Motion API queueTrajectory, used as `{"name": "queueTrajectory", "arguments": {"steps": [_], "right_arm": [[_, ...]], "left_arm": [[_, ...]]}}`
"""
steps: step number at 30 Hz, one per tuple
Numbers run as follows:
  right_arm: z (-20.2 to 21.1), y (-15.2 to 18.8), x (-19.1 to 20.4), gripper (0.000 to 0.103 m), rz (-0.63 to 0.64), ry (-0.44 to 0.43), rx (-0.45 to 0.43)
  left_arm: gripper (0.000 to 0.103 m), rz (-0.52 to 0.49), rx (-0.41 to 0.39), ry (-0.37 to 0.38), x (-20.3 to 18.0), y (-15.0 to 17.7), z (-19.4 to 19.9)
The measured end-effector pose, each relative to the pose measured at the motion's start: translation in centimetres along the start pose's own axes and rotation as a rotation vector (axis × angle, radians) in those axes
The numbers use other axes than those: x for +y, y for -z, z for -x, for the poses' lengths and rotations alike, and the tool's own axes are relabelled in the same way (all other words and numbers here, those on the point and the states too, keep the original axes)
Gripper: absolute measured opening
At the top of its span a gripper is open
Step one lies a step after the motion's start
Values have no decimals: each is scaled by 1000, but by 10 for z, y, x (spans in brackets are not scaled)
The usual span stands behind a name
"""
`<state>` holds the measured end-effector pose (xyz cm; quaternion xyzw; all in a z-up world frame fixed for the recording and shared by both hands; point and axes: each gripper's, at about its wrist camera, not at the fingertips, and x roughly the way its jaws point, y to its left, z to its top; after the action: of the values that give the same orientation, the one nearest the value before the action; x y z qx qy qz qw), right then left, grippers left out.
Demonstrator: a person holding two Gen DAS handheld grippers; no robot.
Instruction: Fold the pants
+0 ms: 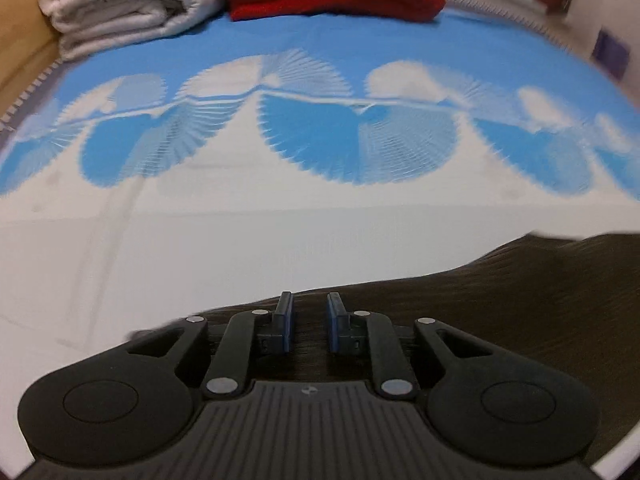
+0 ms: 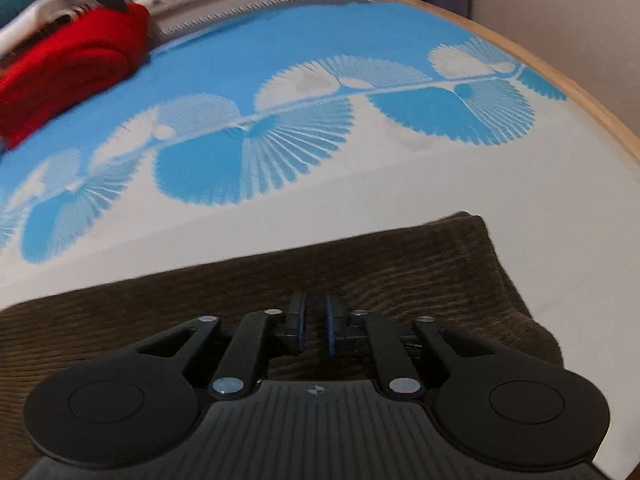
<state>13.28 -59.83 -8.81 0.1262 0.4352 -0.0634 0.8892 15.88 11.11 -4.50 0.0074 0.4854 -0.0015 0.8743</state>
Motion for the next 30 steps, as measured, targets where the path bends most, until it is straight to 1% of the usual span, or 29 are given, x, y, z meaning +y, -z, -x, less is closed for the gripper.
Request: {"name": "queueTrajectory", "arguments": {"steps": [1,2,3,6,9,10,11,12,13,14,16,18,20,22,23,27,30], "right_arm": [[3,2,1,25,3,-19,5],[4,4,3,32,10,-35,20],[4,8,4,34,25,-39,44],[5,20,11,34,87,-22,112],[14,28,14,36,106,22,123],[18,30,12,37,93,42,130],[20,33,10,39,82,63,141],[22,36,7,40,67,95,161],[24,41,2,41,49,130,187],[25,46,-5,41,24,169,218],[32,55,-16,41,-23,221,249],[44,63,-26,41,-79,236,231],[58,67,-31,41,-125,233,183],[73,73,-35,43,-167,234,119],[79,76,-37,43,-193,233,95],[96,86,-51,43,-334,202,-5],[101,91,-61,43,-452,187,-33]], "left_arm": [[19,5,-1,30,-3,1,1],[19,5,-2,63,-6,1,1],[19,-4,-4,90,-12,0,2],[19,-59,-17,122,-31,3,2],[19,-85,-10,142,-45,3,-3],[19,-91,8,139,-48,2,-8],[19,-97,40,120,-50,3,-18],[19,-102,92,79,-52,5,-30],[19,-106,166,8,-53,10,-45],[19,-107,222,-44,-52,16,-58],[20,-98,199,-52,-55,14,-55],[23,-84,171,-57,-58,15,-46],[24,-105,143,-54,-59,16,-32],[35,-124,136,-42,-57,15,-16],[37,-119,134,-38,-54,13,-6],[38,-91,79,11,-31,13,43],[38,-6,48,76,-18,23,66]]}}
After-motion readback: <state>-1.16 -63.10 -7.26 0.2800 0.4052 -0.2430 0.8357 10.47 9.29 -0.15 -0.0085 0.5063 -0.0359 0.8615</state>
